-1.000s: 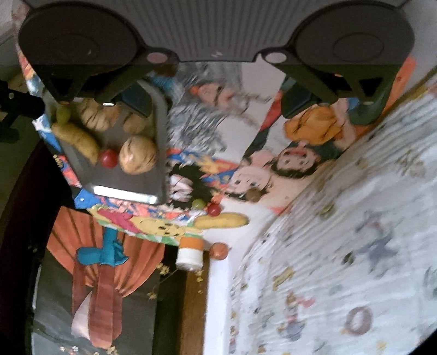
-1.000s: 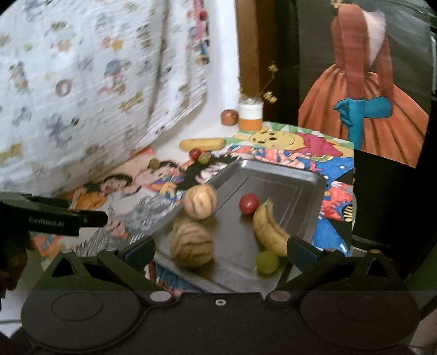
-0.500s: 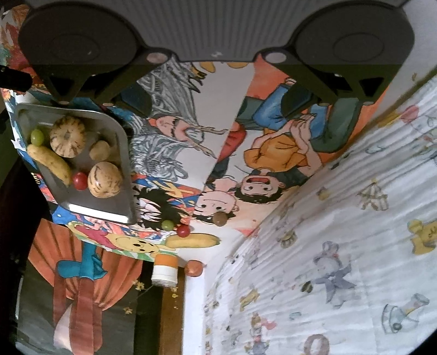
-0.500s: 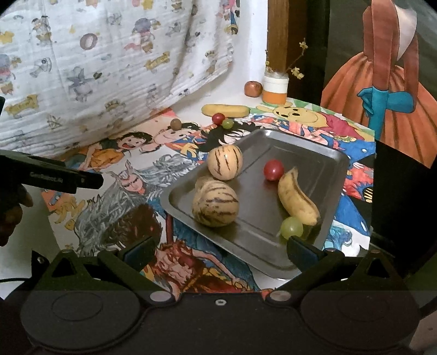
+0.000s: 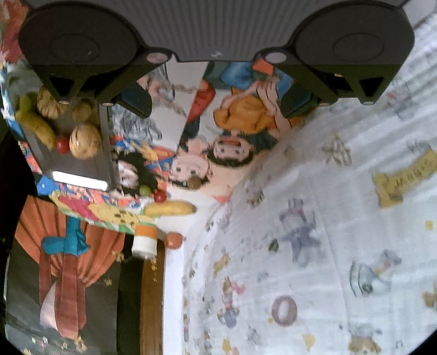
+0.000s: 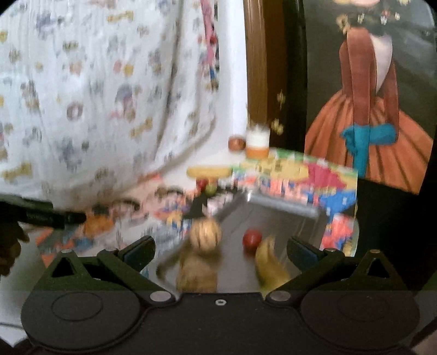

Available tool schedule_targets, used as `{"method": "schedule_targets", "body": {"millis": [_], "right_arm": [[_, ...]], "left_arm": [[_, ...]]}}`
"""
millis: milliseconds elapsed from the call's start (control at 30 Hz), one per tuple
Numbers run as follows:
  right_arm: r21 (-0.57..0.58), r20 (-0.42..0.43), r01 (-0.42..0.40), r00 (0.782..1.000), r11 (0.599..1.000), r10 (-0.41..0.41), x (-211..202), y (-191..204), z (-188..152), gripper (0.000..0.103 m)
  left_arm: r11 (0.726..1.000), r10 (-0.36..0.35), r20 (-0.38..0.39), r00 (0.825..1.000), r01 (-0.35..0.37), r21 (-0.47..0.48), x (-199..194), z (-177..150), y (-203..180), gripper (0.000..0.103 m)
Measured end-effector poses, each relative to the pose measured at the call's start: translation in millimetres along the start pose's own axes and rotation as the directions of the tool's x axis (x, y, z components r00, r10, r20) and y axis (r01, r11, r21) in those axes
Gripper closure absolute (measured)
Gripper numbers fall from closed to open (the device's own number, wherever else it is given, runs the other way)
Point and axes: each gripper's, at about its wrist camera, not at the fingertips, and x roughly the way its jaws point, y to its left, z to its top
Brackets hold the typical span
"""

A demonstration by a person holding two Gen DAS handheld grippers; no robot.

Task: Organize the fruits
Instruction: 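Lift both open tools away from the metal tray, then move the left tool toward the small brown fruit while the right tool approaches the red tomato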

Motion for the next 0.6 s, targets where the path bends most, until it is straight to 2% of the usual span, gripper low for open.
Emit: {"method": "schedule_targets", "body": {"millis": [133,400,467,600], "right_arm": [[-0.015,0.084,0.002,0.997,1.0,-0.001,-3.0,0.0,28.2,0.001],[-0.103,0.189,0.02,0.982,0.994,0.0,-5.9,3.8,86.4,0.001],[-0.124,0.204,-0.005,0.978,0.992,0.03,-3.1,5.3,104.9,0.001],[-0.137,0.223,-0.126,0.963,0.983,0.155,8.7,13.2,138.4,0.001]], "left_arm": [[1.0,-0.009,0.041,0.999,0.009,-0.014,0.4,12.0,1.9,0.0],[0.998,-0.058,0.053,0.997,0.057,0.014,16.5,22.6,-1.1,0.0],[0.998,-0.062,0.073,0.995,0.061,0.018,17.8,30.3,-0.8,0.0],[0.997,-0.075,0.104,0.992,0.078,-0.027,22.5,47.9,-0.2,0.0]]}}
